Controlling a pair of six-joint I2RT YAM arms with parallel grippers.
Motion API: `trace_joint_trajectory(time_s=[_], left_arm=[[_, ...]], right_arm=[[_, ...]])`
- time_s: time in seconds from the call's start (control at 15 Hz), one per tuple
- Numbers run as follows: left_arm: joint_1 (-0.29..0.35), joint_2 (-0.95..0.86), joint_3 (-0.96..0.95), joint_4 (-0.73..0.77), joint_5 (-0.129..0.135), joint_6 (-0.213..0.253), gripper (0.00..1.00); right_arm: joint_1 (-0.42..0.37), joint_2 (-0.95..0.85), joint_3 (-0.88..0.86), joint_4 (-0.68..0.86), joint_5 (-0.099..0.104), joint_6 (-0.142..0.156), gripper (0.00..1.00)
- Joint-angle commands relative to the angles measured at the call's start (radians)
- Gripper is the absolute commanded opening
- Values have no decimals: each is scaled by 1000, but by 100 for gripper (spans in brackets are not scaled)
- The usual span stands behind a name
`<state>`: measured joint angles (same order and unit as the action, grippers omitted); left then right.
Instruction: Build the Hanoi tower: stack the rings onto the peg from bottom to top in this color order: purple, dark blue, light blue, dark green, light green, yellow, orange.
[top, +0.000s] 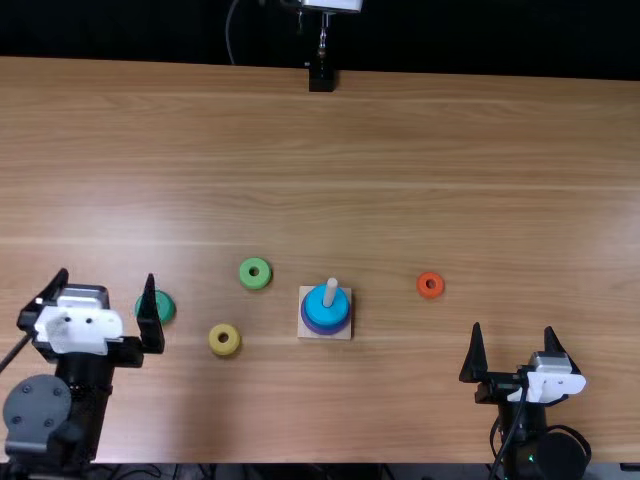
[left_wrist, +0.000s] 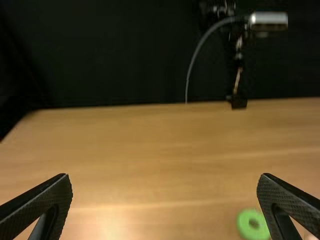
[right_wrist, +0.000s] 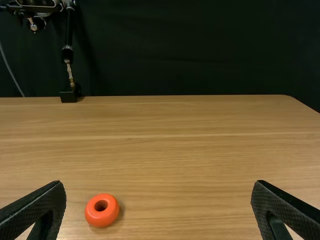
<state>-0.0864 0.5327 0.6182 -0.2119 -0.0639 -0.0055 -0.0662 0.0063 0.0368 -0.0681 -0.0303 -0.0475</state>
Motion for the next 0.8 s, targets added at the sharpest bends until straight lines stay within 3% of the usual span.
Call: trace_joint_trajectory(time_s=[0.0,0.07,0.13,0.33,0.6,0.73], left_arm=[[-15,46,63,-7,-54,-6,100],[-15,69,78,-9,-105,-13,100],[-15,99,86,-20,-116,-15,100],[-58,119,94,-22,-115,-11,100],[-98,133,117,-61,-168,4,100],[-98,131,117,-83,-170,6,100]], right_arm=[[-4,-6,-15,-1,-1,-2,100],[-4,-6,-15,-1,-1,-2,100],[-4,-6,-15,-1,-1,-2,100],[-4,-6,-15,-1,-1,-2,100],[-4,-6,-15,-1,-1,-2,100],[-4,-6,-15,-1,-1,-2,100]])
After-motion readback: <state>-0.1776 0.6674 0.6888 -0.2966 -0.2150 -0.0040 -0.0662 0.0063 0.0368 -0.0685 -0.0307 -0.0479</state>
